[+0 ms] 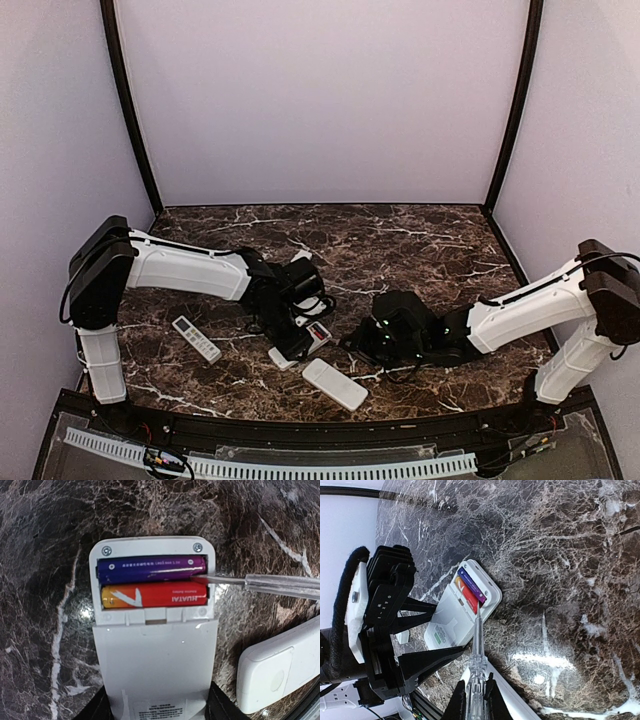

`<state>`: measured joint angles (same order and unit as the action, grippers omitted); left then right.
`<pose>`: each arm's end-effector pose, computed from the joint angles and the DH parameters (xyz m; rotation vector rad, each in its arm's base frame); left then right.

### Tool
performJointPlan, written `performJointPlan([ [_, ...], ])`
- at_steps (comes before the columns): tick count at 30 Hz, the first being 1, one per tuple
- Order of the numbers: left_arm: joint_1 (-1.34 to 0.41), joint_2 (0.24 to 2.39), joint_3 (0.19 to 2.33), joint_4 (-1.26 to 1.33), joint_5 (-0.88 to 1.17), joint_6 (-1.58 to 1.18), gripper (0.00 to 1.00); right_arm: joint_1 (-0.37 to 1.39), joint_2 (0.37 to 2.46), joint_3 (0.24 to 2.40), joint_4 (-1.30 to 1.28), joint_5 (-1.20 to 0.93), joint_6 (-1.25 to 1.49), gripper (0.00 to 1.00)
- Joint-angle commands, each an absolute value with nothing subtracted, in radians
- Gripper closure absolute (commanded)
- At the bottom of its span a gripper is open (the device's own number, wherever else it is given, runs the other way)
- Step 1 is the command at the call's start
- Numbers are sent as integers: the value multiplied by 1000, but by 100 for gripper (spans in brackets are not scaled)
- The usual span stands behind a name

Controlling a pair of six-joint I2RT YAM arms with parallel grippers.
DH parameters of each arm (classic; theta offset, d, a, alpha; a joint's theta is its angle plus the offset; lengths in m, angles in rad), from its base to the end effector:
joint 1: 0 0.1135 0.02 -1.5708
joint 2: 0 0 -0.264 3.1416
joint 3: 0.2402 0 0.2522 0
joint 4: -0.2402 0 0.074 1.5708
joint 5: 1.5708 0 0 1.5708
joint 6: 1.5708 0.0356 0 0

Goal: Unload the batteries from the remote control
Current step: Remove the battery from the remote control without the battery cover.

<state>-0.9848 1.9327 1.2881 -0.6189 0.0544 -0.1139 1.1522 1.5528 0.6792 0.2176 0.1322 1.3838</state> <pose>0.2077 -0.3164 0.1568 1.2312 2.6174 -0.3010 0.1283 0.2769 0.1615 0.3726 2.4925 1.1337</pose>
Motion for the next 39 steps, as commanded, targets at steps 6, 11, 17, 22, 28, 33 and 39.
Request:
performJointPlan([
  [6,-997,1985,1292,-586,65,-79,89,1143,1503,704,455,186,1340,100],
  [11,-996,1991,1294,-588,57,-78,89,1143,1477,694,433,205,1341,100],
  [17,-996,1991,1295,-589,57,-82,89,1144,1441,683,256,220,1424,100],
  [22,-996,1991,1296,-587,63,-84,90,1155,1405,633,188,218,1485,100],
  [28,-997,1991,1296,-585,70,-85,89,1178,1436,635,188,199,1500,100],
  [33,-996,1991,1296,-587,68,-83,90,1178,1450,638,179,202,1512,100],
  [39,-996,1992,1299,-590,70,-84,89,1179,1465,641,162,208,1528,100],
])
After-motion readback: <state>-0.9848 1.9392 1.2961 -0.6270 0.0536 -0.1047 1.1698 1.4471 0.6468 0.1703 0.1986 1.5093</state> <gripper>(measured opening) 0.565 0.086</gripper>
